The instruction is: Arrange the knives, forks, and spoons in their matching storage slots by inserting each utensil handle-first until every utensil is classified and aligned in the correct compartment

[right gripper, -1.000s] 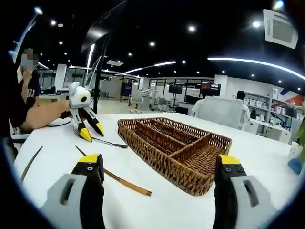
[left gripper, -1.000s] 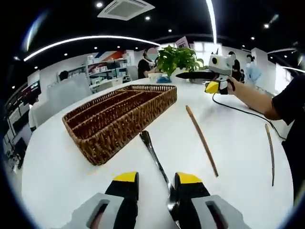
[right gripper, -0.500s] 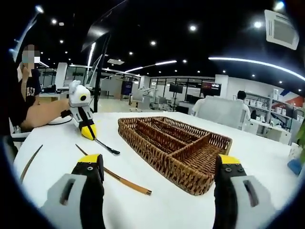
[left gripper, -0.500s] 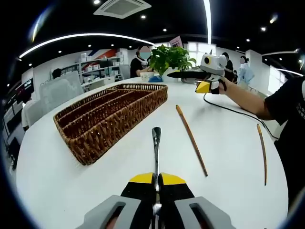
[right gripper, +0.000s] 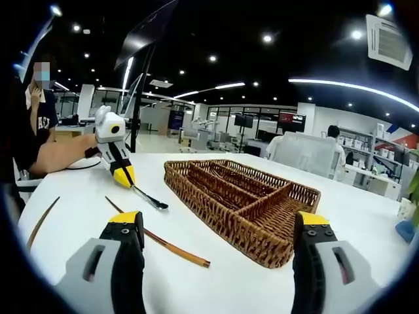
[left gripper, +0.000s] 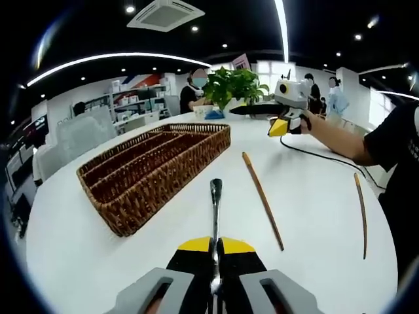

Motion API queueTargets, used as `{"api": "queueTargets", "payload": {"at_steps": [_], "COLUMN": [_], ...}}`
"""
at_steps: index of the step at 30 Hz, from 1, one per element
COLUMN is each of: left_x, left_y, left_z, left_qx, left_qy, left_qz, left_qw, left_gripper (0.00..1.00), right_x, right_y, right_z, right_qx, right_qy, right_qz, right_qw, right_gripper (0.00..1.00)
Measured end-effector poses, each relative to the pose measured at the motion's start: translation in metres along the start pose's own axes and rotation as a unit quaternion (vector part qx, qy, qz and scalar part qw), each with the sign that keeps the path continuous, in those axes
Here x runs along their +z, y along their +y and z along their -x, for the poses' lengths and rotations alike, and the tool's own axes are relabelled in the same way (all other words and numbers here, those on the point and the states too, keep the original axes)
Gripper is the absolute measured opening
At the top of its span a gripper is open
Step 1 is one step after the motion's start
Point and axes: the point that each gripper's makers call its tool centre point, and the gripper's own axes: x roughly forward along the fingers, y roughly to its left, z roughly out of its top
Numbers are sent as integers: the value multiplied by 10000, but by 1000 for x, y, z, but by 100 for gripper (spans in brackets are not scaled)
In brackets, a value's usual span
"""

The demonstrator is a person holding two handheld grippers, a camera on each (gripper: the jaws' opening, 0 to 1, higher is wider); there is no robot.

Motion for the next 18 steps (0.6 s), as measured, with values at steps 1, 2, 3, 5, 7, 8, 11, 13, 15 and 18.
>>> {"api": "queueTargets", "payload": {"at_steps": [1, 2, 3, 5, 7, 8, 11, 13, 15, 18], "left_x": [8, 13, 17, 26, 34, 39, 46, 50, 54, 60], "left_y": [-5, -8, -9, -15, -19, -22, -27, -31, -35, -42], "left_z": [0, 1, 1, 2, 3, 4, 5, 5, 6, 6], "left_qx": [-90, -143, -173, -283, -371, -421, -487, -531, -586, -721], "left_qy": [-179, -282, -350, -540, -703, -785, -897, -954, -1009, -1109], "left_qz": [53, 60, 69, 116, 146, 144, 125, 92, 54, -11], "left_qw": [9998, 9995, 9992, 9981, 9967, 9959, 9947, 9940, 9932, 9912], "left_gripper": [2, 2, 2, 2, 2, 2, 2, 2, 2, 2], "right_x": [0, 1, 2, 8, 16, 17, 23, 22, 17, 11], "right_y": [3, 7, 10, 22, 33, 38, 56, 65, 71, 83], "right_z": [-1, -2, -3, -5, -4, -4, -5, -7, -10, -14], "right_qx": [46, 114, 159, 379, 598, 709, 1083, 1257, 1324, 1526], "right_qy": [-5, -13, -43, -160, -326, -337, -479, -444, -347, -234], "right_qz": [14, 31, 33, -52, -68, -87, -355, -362, -270, -255], "right_qw": [10000, 9999, 9999, 9991, 9977, 9969, 9923, 9904, 9902, 9877], "right_gripper": [95, 95, 94, 88, 77, 71, 69, 63, 52, 50]}}
